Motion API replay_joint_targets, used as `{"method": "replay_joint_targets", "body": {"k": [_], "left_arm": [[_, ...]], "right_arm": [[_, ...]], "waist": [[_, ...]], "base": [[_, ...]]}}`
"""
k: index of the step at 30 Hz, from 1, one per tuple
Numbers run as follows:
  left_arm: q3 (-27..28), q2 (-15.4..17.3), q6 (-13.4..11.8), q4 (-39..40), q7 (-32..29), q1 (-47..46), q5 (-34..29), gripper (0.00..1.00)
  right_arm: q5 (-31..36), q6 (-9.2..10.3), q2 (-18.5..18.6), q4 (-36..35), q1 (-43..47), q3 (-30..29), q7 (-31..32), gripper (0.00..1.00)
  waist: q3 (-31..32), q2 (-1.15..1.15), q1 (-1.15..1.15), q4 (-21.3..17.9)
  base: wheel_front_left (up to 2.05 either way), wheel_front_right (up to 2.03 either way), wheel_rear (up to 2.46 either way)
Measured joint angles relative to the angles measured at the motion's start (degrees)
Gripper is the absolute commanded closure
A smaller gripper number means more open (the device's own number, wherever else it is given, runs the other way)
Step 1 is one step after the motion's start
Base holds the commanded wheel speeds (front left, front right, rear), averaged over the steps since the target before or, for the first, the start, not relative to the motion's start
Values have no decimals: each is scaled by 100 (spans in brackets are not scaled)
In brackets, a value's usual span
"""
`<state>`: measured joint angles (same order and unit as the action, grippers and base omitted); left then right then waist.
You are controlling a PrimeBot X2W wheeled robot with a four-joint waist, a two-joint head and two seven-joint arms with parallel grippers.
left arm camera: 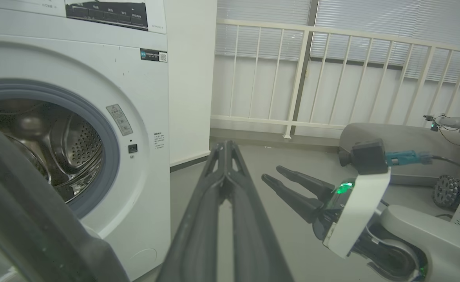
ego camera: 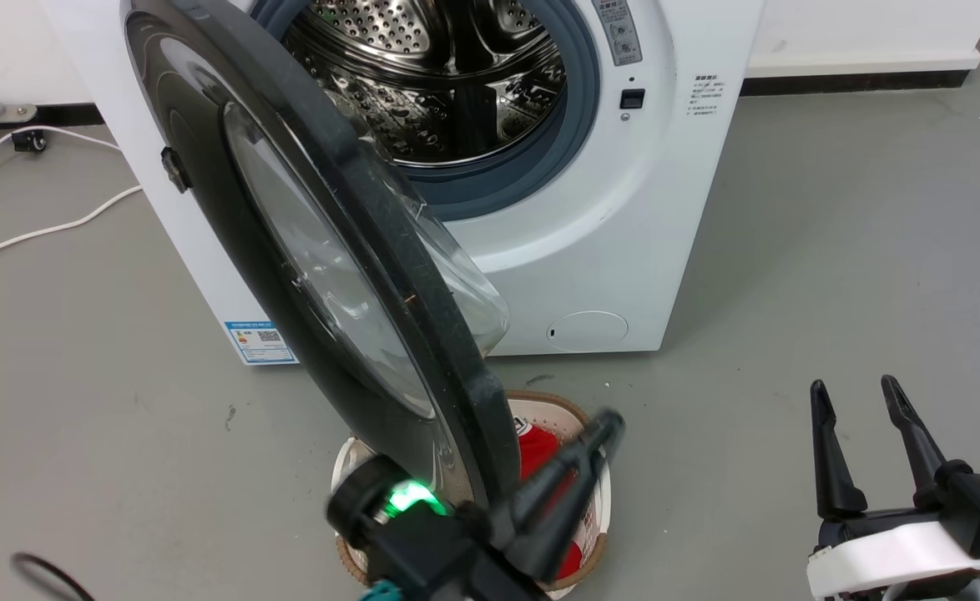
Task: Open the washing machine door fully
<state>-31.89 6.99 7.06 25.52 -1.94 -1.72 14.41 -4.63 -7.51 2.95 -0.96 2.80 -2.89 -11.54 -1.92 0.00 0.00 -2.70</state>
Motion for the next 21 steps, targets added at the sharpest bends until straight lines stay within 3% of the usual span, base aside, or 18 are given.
{"method": "replay_joint_targets", "body": {"k": [6,21], "left_arm": [[-347,148,15,-427,-495,196,303,100],[-76,-154,-405,-1853,532,-408,-145,100]], "right_arm": [[7,0,0,-7,-4,38,43,0],[-47,0,0,43,-58,81,75,0]], "waist": [[-45,0,0,37],[-162,0,0,-75]], "base": [[0,0,0],[0,0,0]]}}
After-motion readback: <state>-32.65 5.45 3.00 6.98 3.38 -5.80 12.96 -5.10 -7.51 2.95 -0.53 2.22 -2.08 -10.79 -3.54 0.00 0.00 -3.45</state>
